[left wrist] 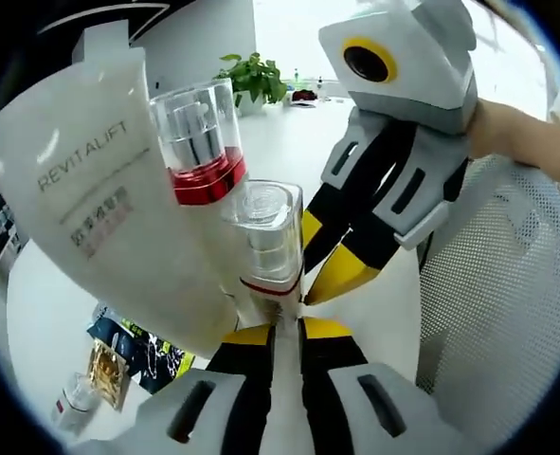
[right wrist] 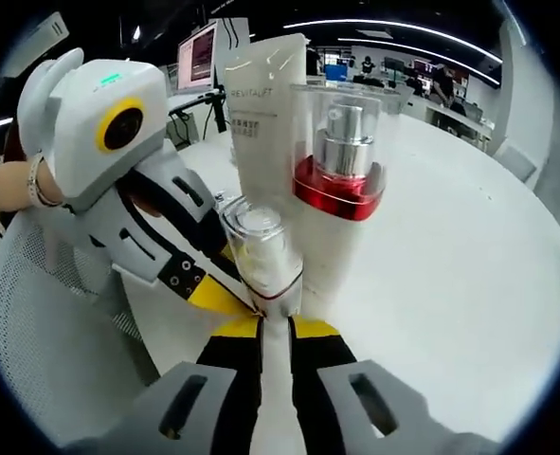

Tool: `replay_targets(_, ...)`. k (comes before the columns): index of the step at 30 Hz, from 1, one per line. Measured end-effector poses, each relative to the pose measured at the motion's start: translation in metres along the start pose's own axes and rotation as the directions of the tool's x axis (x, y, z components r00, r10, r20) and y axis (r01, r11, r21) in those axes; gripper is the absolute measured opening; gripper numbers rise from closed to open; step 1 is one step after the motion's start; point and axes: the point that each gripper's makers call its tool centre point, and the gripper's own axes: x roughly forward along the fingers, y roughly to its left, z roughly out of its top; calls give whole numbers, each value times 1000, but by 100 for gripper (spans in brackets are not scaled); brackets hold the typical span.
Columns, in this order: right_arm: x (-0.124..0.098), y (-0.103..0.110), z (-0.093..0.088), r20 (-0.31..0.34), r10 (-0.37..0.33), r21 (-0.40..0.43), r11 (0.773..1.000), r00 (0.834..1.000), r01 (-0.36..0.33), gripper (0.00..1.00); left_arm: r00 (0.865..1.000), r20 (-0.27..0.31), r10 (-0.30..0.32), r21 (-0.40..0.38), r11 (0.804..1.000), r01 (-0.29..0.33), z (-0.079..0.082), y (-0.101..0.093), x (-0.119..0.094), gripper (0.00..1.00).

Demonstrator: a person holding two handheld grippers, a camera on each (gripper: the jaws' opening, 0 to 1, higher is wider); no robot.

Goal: Arrange the skincare products in the storage area until every visible bottle or jar stands upright without overlapping.

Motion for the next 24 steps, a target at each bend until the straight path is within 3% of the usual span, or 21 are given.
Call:
replay_targets(11,-3,-1,-1,2,-2,16,1000,1000,2,11,1000,-6,-3,7,1000,3,-3,0,-6,6)
replay_targets(18,-15,-1,2,20,-19,23,1000,1000,19,16,1000,-23,4,9,1000,-4,-15,6,-33,6)
replay_targets(24,-24,2,7,42,-37,26,999,998,36,23,997,-17,75,-1,997,-75,-28,31,-67,8)
